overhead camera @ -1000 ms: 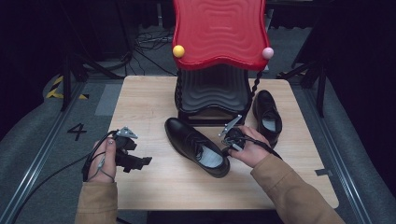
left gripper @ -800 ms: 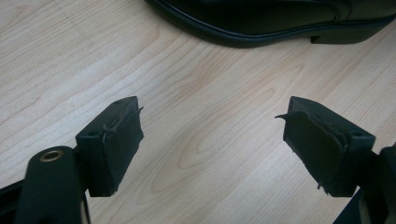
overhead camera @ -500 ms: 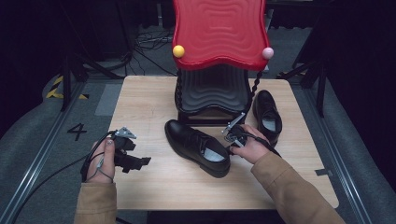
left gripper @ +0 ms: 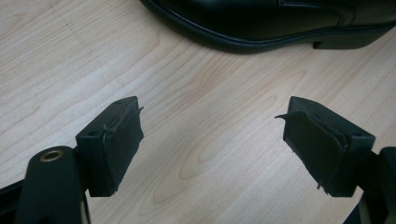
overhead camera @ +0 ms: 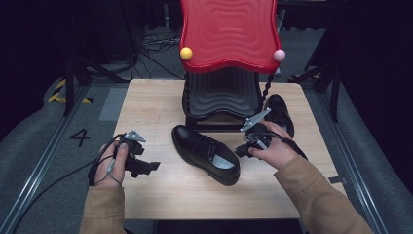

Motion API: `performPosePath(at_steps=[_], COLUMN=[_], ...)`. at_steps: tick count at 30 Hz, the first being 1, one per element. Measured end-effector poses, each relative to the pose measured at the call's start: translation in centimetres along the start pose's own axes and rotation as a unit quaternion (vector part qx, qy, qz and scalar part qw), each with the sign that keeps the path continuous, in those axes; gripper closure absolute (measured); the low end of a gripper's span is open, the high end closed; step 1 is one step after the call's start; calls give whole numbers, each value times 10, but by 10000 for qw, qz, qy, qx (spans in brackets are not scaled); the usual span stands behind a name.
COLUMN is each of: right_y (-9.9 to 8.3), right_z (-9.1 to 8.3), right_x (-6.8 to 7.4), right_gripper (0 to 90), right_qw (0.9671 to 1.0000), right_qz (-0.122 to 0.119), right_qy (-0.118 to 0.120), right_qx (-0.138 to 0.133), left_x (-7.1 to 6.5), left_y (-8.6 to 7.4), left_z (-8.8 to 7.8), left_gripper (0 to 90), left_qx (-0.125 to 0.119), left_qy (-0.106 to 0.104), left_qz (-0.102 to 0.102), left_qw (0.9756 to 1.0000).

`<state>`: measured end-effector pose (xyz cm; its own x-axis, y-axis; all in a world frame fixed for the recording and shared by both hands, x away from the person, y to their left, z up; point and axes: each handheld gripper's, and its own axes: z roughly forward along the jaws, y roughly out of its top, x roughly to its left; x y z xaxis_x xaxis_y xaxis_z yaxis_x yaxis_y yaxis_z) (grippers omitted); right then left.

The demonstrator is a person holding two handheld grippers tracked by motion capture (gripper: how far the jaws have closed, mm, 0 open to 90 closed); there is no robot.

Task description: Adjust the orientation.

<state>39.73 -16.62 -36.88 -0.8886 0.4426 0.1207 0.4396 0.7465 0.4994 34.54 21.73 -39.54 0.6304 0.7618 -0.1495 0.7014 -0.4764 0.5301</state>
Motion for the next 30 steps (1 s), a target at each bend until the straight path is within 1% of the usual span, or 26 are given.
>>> performPosePath(at_steps=[1, 3, 5, 6, 7, 8, 9, 10, 11, 14, 16, 19, 21, 22, 25, 28, 29, 30], right_y=[4, 10, 16, 18, 18, 22, 23, 23, 23, 24, 24, 23, 22, 22, 20, 19, 18, 18], right_z=[-1, -1, 3, 6, 6, 13, 16, 16, 20, 34, 41, 51, 56, 56, 64, 71, 72, 73], right_x=[8, 18, 29, 32, 32, 36, 37, 37, 38, 42, 42, 42, 41, 41, 42, 44, 44, 42], right_gripper=[786, 761, 740, 740, 740, 735, 726, 726, 719, 708, 709, 717, 722, 722, 726, 753, 780, 809], right_qw=[9998, 9991, 9972, 9964, 9964, 9948, 9941, 9941, 9933, 9902, 9889, 9876, 9866, 9866, 9849, 9825, 9826, 9818], right_qz=[-167, -383, -646, -714, -714, -801, -822, -822, -849, -948, -986, -969, -959, -959, -956, -991, -994, -1058], right_qy=[53, 124, 254, 341, 341, 428, 413, 413, 425, 459, 454, 482, 519, 519, 559, 517, 497, 433], right_qx=[56, 155, 284, 316, 316, 467, 583, 583, 653, 921, 1020, 1141, 1212, 1212, 1330, 1488, 1485, 1515], left_x=[0, 0, 0, 0, 0, -1, -1, -1, -1, 1, 0, 0, 0, 0, 0, 0, 0, 0], left_y=[1, 2, 3, 3, 3, 3, 3, 3, 3, 3, 3, 4, 4, 4, 4, 3, 3, 3], left_z=[0, 2, 2, 2, 2, 2, 2, 2, 2, 2, 2, 2, 2, 2, 2, 2, 2, 2], left_gripper=[201, 201, 201, 201, 201, 202, 201, 201, 201, 201, 201, 201, 201, 201, 201, 201, 201, 201], left_qx=[-2, 15, 16, 16, 8, -10, -10, -21, -32, -22, -19, -27, -17, -17, -17, -15, -25, -32], left_qy=[-18, -45, -57, -57, -65, -76, -76, -81, -85, -77, -74, -83, -93, -93, -79, -95, -83, -71], left_qz=[18, 23, 24, 24, 29, 34, 34, 38, 29, 40, 24, 41, 42, 42, 40, 38, 39, 45], left_qw=[10000, 10000, 10000, 10000, 10000, 10000, 10000, 10000, 10000, 10000, 10000, 10000, 9999, 9999, 10000, 9999, 10000, 10000])
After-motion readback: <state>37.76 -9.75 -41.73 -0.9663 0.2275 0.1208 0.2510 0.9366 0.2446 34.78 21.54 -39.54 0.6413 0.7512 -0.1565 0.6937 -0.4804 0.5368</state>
